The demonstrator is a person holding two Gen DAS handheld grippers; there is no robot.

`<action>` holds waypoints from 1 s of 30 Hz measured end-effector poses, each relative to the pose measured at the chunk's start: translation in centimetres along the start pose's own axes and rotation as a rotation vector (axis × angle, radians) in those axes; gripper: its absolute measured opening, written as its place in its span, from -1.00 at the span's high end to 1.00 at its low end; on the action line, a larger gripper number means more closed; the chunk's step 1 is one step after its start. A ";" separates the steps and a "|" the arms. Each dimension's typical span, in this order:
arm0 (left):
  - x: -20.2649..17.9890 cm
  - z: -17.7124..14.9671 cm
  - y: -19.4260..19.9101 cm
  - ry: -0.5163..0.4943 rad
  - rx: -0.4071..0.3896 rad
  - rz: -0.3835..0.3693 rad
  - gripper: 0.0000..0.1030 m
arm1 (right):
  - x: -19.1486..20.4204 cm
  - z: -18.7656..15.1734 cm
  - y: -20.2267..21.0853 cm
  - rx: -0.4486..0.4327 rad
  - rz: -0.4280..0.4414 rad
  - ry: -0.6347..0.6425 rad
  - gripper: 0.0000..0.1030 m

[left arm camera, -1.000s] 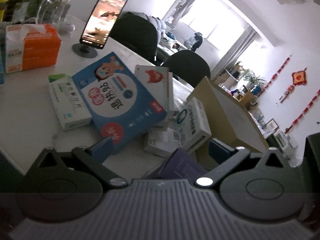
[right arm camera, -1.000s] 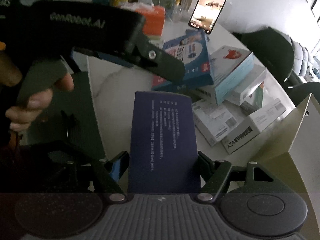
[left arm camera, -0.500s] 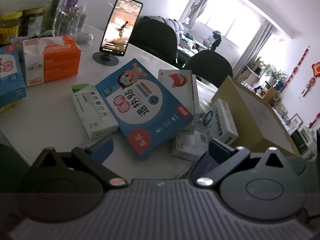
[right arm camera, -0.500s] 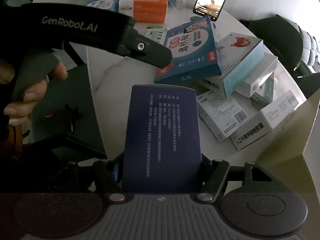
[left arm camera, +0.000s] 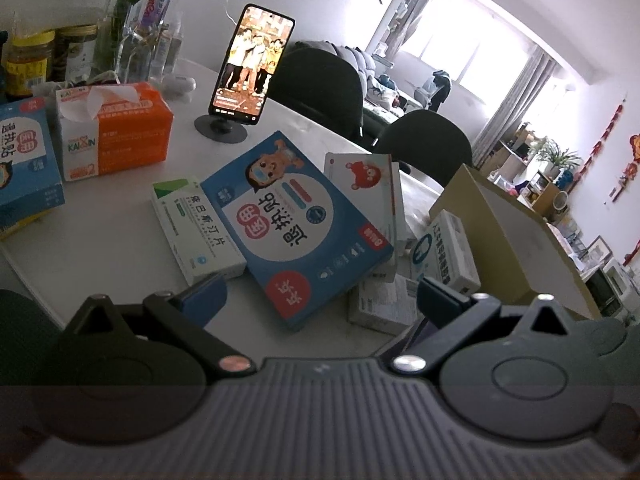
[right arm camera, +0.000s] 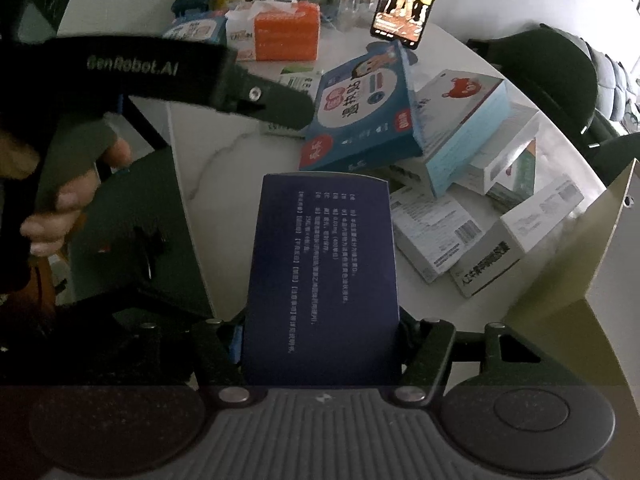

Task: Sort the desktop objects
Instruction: 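Carry the navy box with the right gripper over the tall cardboard box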

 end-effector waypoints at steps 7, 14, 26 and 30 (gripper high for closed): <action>-0.3 0.3 0.3 -0.002 -0.013 0.000 -1.00 | -1.1 0.3 2.1 -0.036 -0.001 -0.025 -0.31; -0.5 0.7 0.5 -0.007 -0.026 0.008 -1.00 | -2.8 0.7 4.3 -0.083 -0.003 -0.078 -0.31; -1.4 0.5 0.0 -0.028 -0.010 0.003 -1.00 | -6.5 1.1 8.5 -0.183 -0.029 -0.187 -0.31; -1.8 0.6 -0.2 -0.037 -0.004 0.002 -1.00 | -7.9 1.0 9.5 -0.211 -0.037 -0.219 -0.31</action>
Point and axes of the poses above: each gripper's, at about its wrist camera, not at the fingertips, and y roughly against the way its jaws point, x to its left, z to its top, the point moved 2 cm from there along -y, roughly the way its jaws point, and after that the axes turned 10 degrees about x, right-handed, at the moved point
